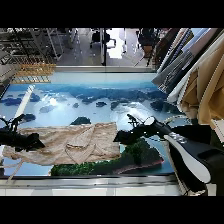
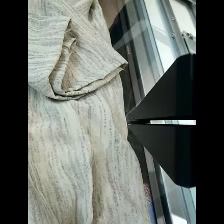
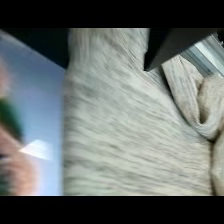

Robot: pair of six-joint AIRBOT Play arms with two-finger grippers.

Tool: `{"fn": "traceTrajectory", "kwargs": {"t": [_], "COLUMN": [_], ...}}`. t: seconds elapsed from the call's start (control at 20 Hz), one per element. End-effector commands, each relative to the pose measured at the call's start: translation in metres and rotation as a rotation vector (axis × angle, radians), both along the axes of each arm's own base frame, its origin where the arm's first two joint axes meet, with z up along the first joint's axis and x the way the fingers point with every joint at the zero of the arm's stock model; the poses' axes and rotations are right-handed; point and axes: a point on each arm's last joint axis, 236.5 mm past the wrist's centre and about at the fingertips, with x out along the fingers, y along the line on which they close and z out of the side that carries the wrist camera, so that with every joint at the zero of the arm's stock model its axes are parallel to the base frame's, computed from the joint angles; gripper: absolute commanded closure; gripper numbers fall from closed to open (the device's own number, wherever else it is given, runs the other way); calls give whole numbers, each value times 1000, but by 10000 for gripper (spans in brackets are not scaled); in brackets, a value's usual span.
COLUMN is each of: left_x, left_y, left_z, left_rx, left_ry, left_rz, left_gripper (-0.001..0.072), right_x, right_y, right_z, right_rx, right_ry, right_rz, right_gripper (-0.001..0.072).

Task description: Fold the clothes and pants, and hang the long-sleeved shirts on hangers.

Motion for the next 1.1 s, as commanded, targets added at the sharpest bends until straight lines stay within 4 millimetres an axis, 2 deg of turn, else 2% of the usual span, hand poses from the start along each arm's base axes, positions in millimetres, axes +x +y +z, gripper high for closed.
{"fn": "traceTrajectory", "kwargs": {"t": [0.0, 0.05, 0.15, 0.2, 0.3, 0.45, 0.6, 0.7, 0.75, 0.85, 0.9, 1.0, 1.05], "left_x": [-1, -1, 0, 2, 10, 16, 18, 24, 29, 42, 46, 51, 53], "left_y": [-1, -1, -2, -5, -16, -41, -74, -100, -114, -144, -157, -180, -185], "left_z": [-1, -1, 0, 2, 11, 20, 19, 17, 16, 12, 7, -12, -28], "left_rx": [-2, -2, -9, -26, -82, -135, -128, -106, -91, -60, -49, -37, -17], "left_ry": [3, 3, -1, -9, -36, -87, -114, -153, -184, -257, -277, -275, -247], "left_rz": [-1, -1, 1, 6, 22, -46, -153, -222, -249, -296, -317, -342, -336], "left_gripper": [696, 696, 697, 696, 697, 697, 697, 696, 696, 697, 697, 697, 697], "right_x": [-3, 2, 14, 19, 33, 47, 32, 20, 16, 13, 14, 23, 29], "right_y": [33, 38, 29, 13, -43, -139, -217, -259, -272, -279, -274, -247, -224], "right_z": [-16, -10, 9, 18, 39, 92, 137, 160, 169, 184, 190, 205, 214], "right_rx": [22, 23, -24, -112, -365, -674, -807, -871, -887, -889, -875, -827, -783], "right_ry": [4, -36, -115, -165, -272, -386, -372, -359, -364, -392, -412, -477, -526], "right_rz": [32, 59, 125, 169, 221, 174, 77, -2, -36, -76, -77, -52, -38], "right_gripper": [522, 695, 699, 699, 699, 699, 700, 700, 700, 700, 700, 700, 700]}}
